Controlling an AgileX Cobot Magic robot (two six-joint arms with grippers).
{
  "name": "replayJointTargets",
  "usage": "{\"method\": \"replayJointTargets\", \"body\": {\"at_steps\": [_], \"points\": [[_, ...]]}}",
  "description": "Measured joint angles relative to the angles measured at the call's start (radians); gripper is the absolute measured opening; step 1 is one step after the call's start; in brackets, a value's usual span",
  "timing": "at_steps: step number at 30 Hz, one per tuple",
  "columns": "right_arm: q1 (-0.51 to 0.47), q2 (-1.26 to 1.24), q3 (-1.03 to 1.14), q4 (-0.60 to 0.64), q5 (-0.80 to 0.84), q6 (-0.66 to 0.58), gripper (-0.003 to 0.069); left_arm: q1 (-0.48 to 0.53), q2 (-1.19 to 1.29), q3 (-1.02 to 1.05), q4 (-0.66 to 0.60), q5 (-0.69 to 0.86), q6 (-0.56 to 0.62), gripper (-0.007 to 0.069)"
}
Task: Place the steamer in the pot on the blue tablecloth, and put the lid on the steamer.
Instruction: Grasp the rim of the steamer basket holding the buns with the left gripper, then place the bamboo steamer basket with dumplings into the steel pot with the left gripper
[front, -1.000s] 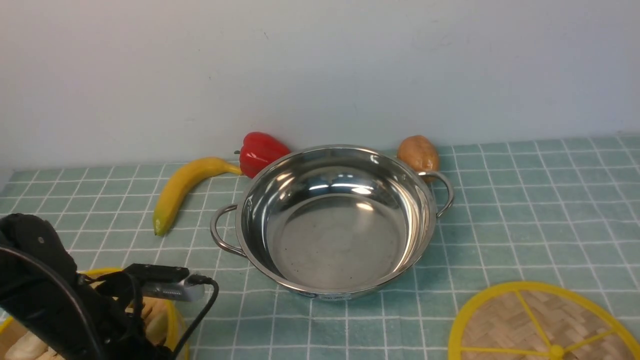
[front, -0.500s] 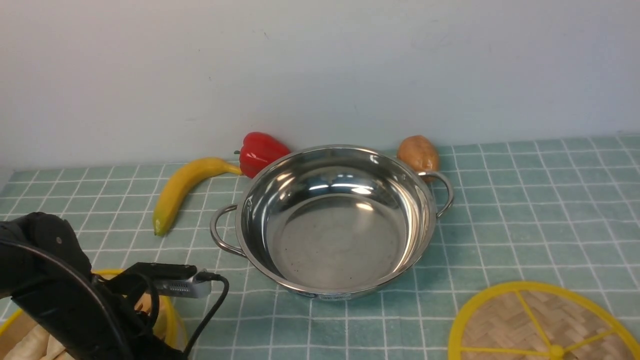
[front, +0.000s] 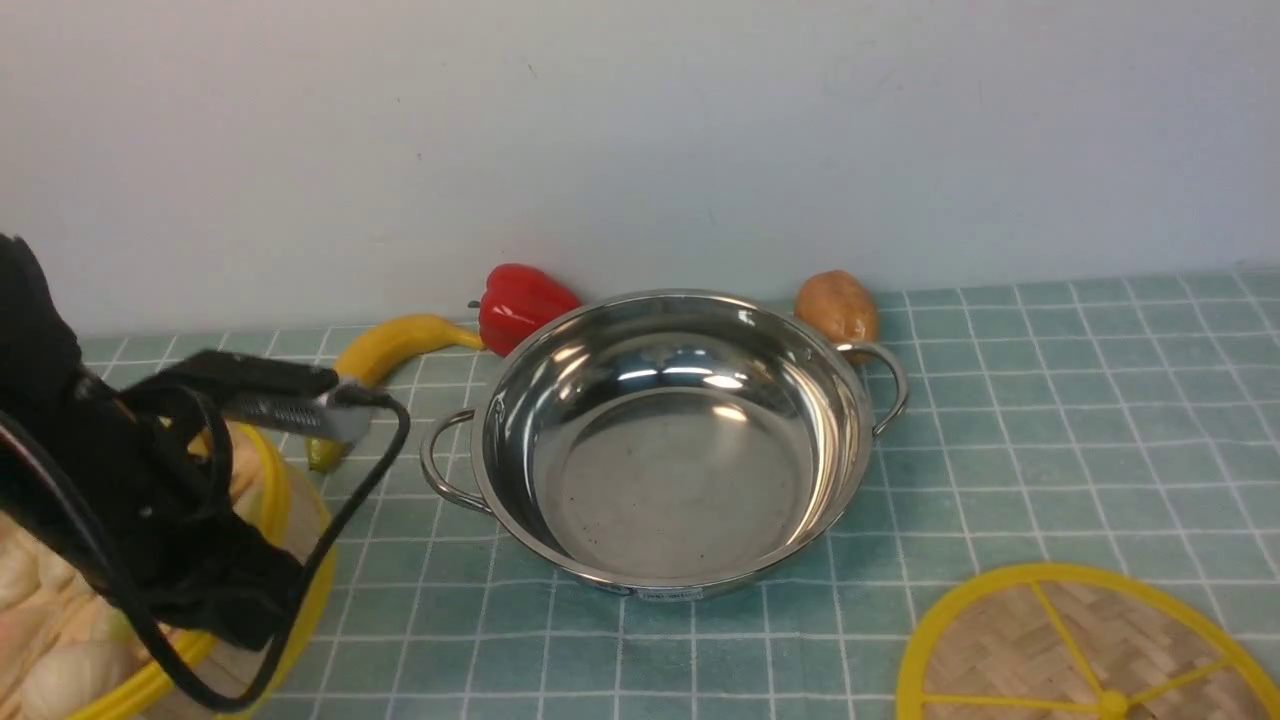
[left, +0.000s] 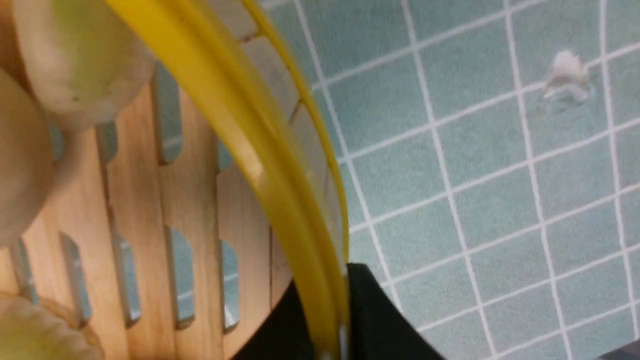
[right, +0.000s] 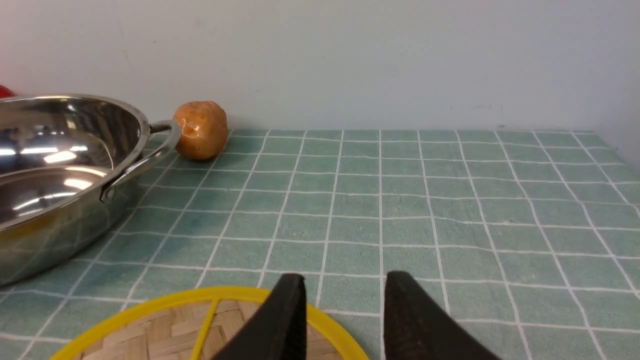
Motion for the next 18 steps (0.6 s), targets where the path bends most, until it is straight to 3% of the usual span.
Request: {"method": "replayJointTargets", "body": {"at_steps": [3, 10, 16, 18], "points": [[0.0, 0.0, 0.0, 0.0, 0.0, 0.0, 0.0243, -0.033, -0.002, -0.082, 0.039, 0.021, 0.001, 0.0029], [0.0, 0.0, 0.0, 0.0, 0.0, 0.0, 0.0243, -0.269, 0.07, -0.34, 0.052, 0.026, 0.05, 0.0029], [0.0, 0.0, 0.0, 0.0, 0.0, 0.001, 0.0243, -0.427, 0.219, -0.506, 0.049, 0.027, 0.208, 0.0029], [0.0, 0.0, 0.0, 0.0, 0.0, 0.001, 0.0243, -0.497, 0.302, -0.576, 0.054, 0.027, 0.309, 0.0029]]}}
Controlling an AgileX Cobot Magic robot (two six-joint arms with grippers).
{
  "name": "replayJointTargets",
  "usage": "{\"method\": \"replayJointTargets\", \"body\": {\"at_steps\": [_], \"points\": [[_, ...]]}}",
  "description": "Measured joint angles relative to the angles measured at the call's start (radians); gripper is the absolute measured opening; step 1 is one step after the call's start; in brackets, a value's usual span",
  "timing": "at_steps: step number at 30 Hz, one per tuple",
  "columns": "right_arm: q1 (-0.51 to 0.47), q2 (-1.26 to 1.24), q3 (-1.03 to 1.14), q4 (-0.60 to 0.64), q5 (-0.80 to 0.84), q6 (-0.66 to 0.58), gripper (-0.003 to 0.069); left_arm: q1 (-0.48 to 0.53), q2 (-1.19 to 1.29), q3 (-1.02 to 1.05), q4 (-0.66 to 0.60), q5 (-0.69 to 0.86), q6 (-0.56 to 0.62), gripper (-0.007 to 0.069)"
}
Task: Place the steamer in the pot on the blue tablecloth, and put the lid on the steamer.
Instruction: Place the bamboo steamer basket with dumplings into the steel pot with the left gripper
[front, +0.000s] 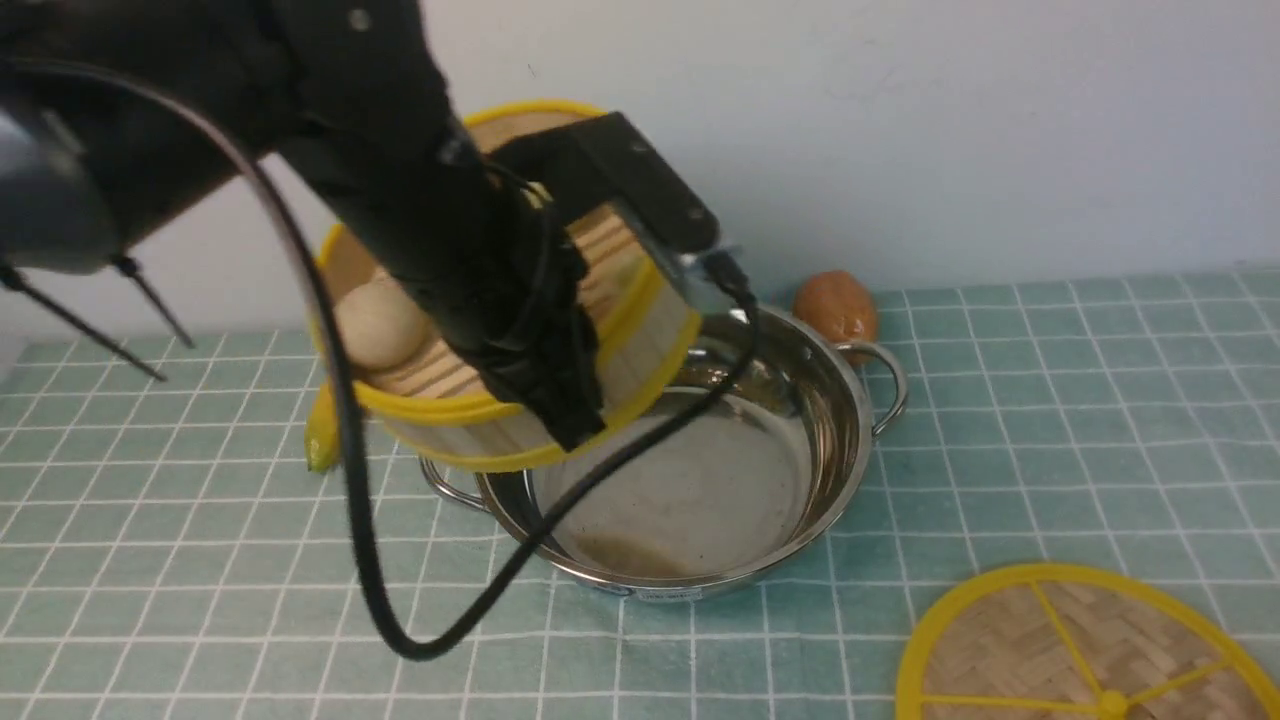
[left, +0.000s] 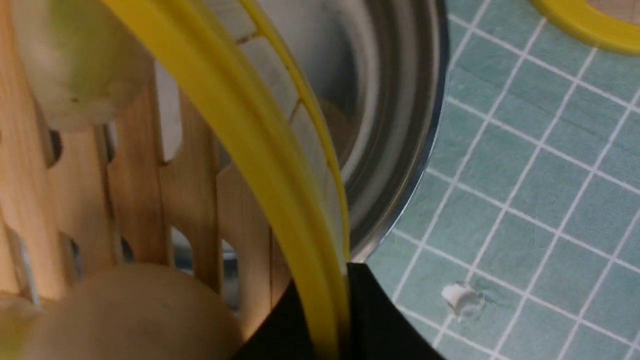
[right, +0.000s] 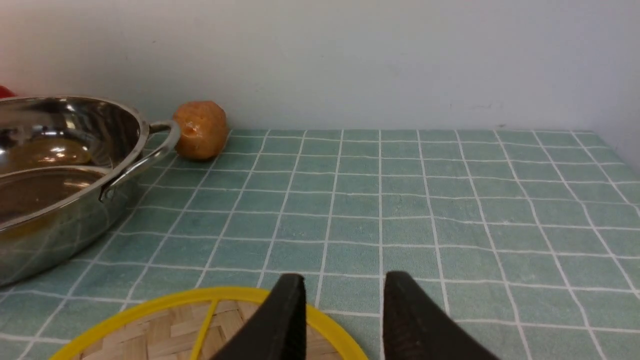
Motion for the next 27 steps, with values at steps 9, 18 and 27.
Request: {"method": "replayJointTargets", "body": {"at_steps": [9, 18, 27], "points": [[0.0, 0.0, 0.0, 0.0, 0.0, 0.0, 0.0243, -0.094, 0.195, -0.081, 0.145, -0.001, 0.06, 0.0029], [0.0, 0.0, 0.0, 0.0, 0.0, -0.002, 0.0243, -0.095, 0.304, -0.082, 0.093, -0.014, 0.083, 0.0029], [0.0, 0.0, 0.0, 0.0, 0.0, -0.002, 0.0243, -0.097, 0.345, -0.084, 0.069, -0.056, 0.102, 0.0029]]}}
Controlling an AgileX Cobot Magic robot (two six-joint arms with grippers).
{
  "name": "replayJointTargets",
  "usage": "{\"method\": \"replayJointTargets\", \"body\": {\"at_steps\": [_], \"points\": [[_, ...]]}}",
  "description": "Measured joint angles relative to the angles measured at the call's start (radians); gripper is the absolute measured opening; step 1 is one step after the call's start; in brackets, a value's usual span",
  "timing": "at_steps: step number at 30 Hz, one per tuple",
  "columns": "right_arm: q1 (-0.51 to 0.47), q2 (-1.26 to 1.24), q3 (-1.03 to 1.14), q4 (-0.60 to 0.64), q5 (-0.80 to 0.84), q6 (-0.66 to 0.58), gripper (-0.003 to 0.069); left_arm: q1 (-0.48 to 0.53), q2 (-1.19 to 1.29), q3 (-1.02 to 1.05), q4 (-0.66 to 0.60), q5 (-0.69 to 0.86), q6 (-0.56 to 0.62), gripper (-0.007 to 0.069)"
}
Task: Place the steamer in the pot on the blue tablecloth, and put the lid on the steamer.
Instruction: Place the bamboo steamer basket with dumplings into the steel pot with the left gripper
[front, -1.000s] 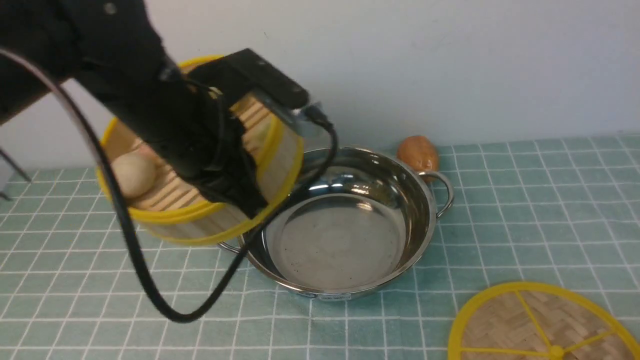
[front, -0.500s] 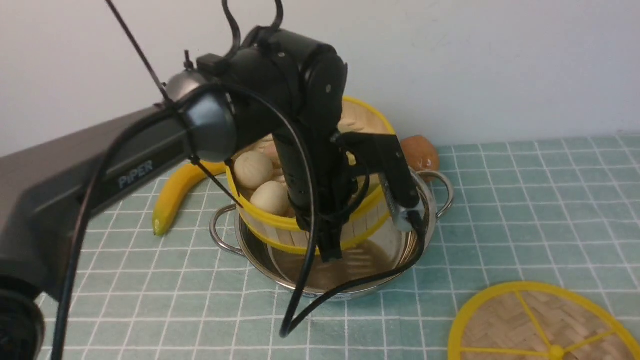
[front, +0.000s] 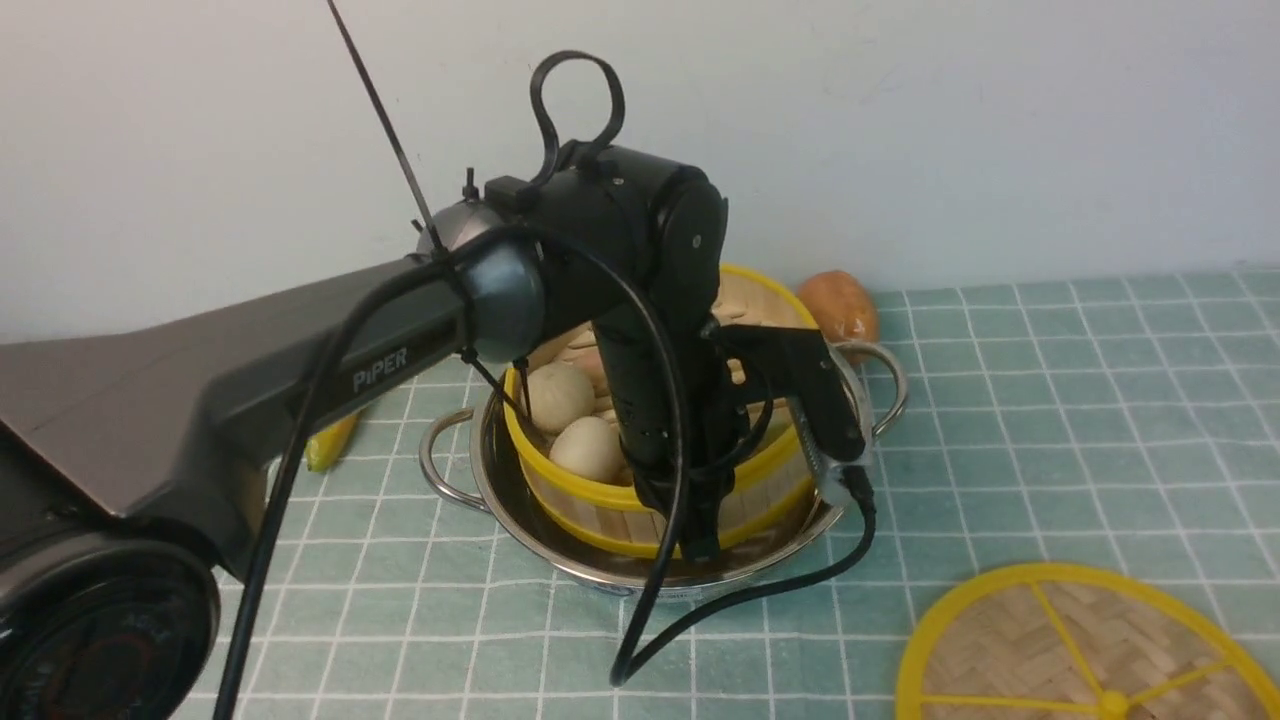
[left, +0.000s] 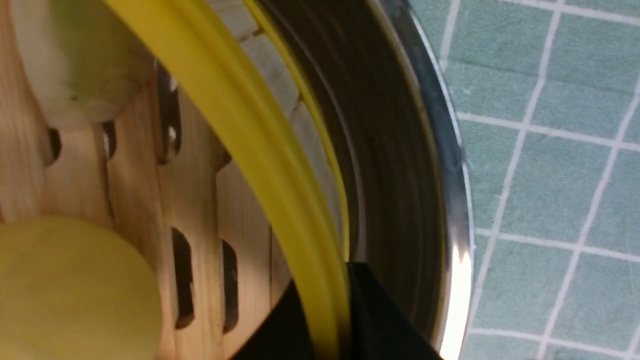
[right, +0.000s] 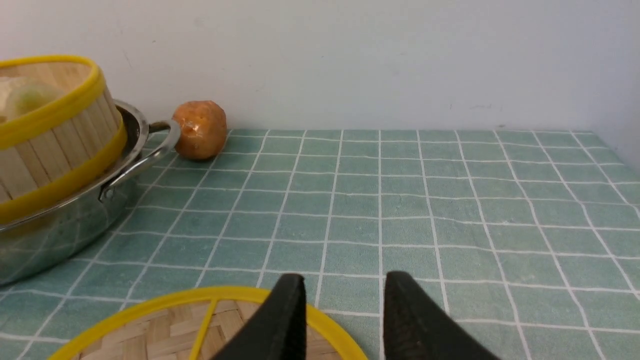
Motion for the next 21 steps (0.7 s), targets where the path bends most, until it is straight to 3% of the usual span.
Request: {"method": "replayJointTargets", "body": {"at_steps": [12, 21], "points": [[0.0, 0.0, 0.0, 0.0, 0.0, 0.0, 0.0243, 0.0, 0.034, 0.0, 0.001, -0.014, -0.036, 0.0053], [0.0, 0.0, 0.0, 0.0, 0.0, 0.0, 0.0243, -0.003, 0.028, -0.01, 0.02, 0.0, -0.06, 0.0352]]}}
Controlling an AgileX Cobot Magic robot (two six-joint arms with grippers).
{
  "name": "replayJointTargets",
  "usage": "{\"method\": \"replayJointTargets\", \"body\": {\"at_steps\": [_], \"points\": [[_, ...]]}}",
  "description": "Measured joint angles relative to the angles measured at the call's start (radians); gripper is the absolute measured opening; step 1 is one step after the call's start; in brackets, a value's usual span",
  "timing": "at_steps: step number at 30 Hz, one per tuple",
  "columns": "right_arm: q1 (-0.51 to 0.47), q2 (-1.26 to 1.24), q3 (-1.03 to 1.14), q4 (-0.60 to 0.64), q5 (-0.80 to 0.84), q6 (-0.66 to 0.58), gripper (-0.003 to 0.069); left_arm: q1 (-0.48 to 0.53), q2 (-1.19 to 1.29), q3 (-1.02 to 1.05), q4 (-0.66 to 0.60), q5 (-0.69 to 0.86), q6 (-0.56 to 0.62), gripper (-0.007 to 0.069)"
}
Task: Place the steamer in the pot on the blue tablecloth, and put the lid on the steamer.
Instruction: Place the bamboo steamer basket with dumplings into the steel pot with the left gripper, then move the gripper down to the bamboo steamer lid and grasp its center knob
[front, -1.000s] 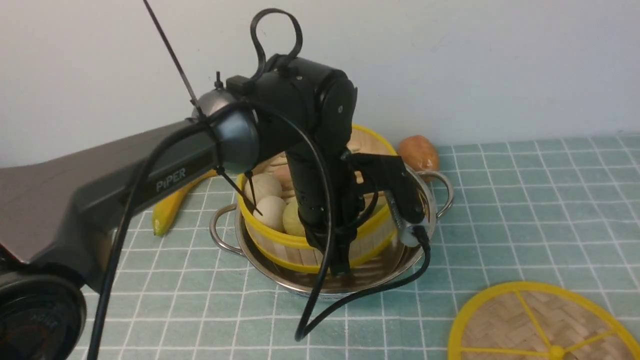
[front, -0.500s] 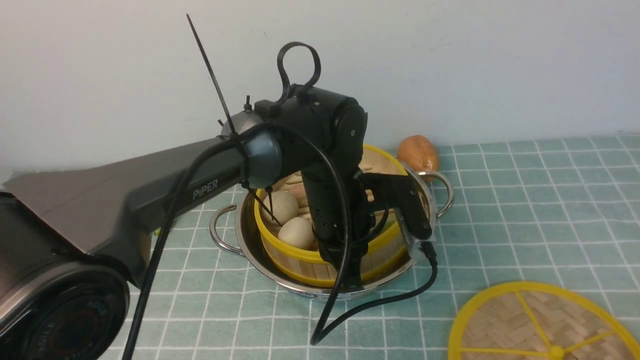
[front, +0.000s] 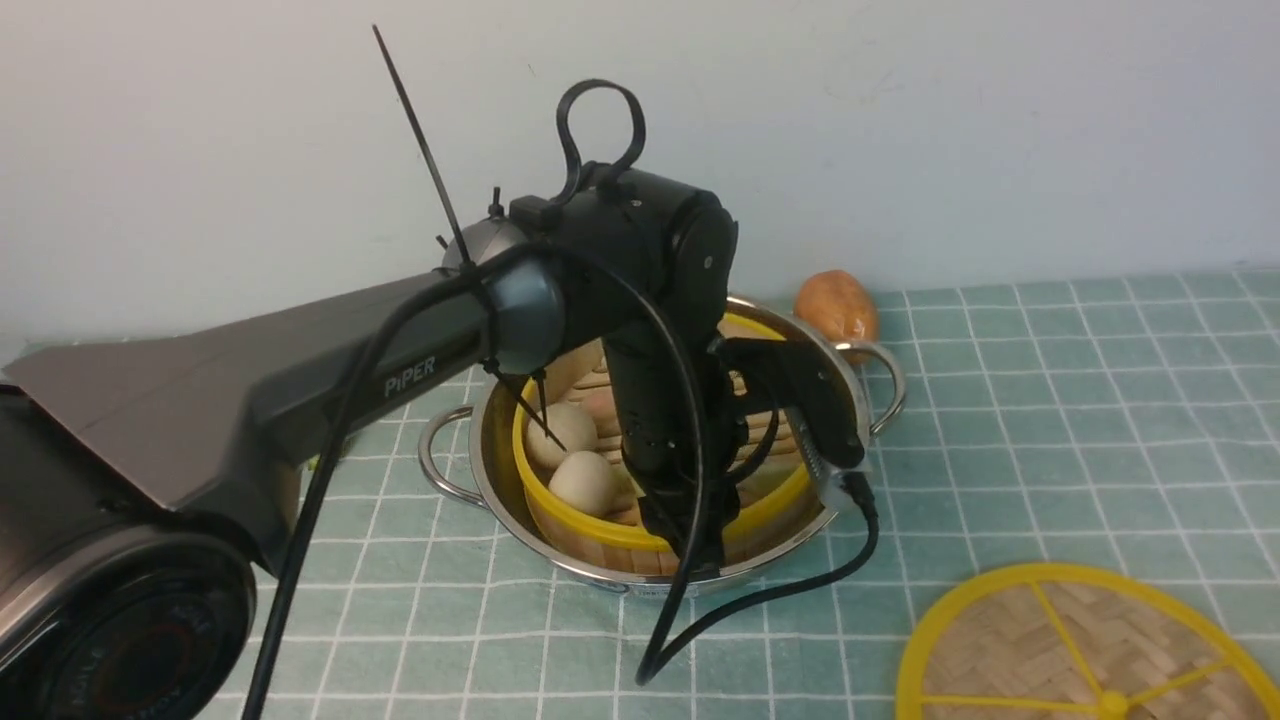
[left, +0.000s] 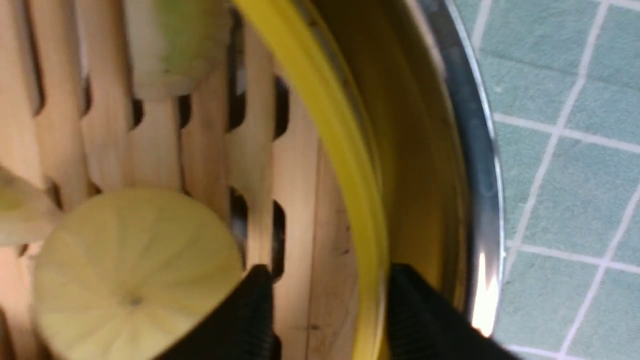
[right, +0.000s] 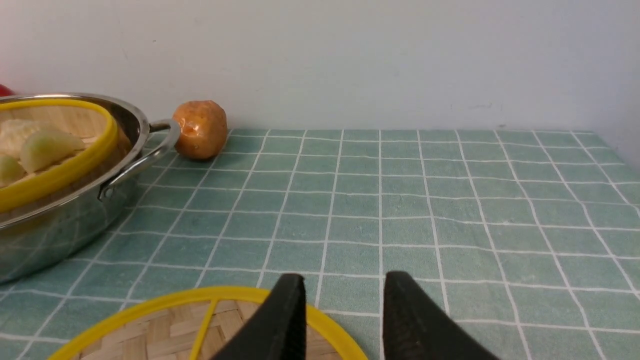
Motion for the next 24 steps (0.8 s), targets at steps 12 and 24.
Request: {"method": "replayJointTargets", "body": {"at_steps": [12, 24], "points": [[0.0, 0.0, 0.0, 0.0, 0.0, 0.0, 0.0243, 0.021, -0.181, -0.227, 0.177, 0.032, -0.251, 0.0472], [0.0, 0.0, 0.0, 0.0, 0.0, 0.0, 0.0243, 0.099, -0.472, -0.284, 0.17, 0.035, -0.544, -0.0021]]}}
